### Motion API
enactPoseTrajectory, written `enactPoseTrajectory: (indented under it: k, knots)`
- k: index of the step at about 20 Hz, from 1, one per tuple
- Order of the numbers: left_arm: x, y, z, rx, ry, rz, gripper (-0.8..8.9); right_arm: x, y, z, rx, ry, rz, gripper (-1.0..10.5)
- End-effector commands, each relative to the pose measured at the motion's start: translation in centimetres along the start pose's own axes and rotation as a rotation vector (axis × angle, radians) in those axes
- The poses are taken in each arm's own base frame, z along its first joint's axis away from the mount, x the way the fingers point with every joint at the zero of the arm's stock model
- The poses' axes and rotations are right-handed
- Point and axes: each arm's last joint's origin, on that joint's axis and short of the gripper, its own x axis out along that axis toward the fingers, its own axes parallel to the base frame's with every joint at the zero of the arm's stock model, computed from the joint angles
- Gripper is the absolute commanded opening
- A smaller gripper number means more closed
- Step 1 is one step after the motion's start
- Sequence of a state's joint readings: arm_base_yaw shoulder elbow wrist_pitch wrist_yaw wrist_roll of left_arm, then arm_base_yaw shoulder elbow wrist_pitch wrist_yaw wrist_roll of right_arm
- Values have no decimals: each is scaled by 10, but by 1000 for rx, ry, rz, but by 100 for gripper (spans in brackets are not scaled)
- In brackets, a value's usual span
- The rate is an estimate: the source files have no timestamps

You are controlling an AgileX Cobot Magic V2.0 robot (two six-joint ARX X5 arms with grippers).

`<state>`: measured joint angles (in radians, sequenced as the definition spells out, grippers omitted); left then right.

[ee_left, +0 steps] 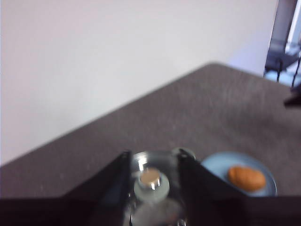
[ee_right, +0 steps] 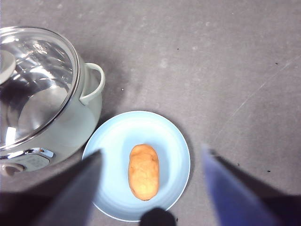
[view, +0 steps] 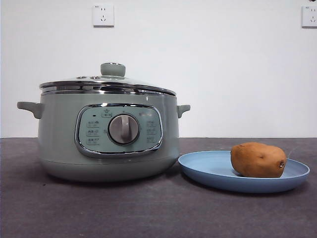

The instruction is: Take the potato out from the steamer,put the potato on the plate,close the lid

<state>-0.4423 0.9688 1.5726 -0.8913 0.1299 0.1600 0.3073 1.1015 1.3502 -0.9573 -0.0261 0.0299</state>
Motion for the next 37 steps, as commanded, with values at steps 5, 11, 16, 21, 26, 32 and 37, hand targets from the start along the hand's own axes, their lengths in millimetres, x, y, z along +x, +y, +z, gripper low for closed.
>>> enactPoseTrajectory:
  k: [5, 11, 16, 21, 26, 32, 37]
  knots:
    - [6, -1, -7, 9, 81, -18, -4, -3, 0, 0, 63, -15, -2, 0]
    - [18, 1, -9, 3, 129, -26, -4, -3, 0, 0, 85, -14, -5, 0]
    - [26, 2, -10, 0, 150, -29, -4, -3, 0, 0, 85, -14, -5, 0]
    - [10, 5, -10, -35, 111, 1, -4, -3, 0, 0, 85, -14, -6, 0]
    - [18, 10, -34, -93, -75, -22, -4, -3, 0, 0, 85, -13, -5, 0]
    - [38, 4, -145, -156, -151, 70, -4, -3, 0, 0, 85, -13, -5, 0]
    - [45, -2, -230, -211, -270, 158, -4, -3, 0, 0, 85, -13, -5, 0]
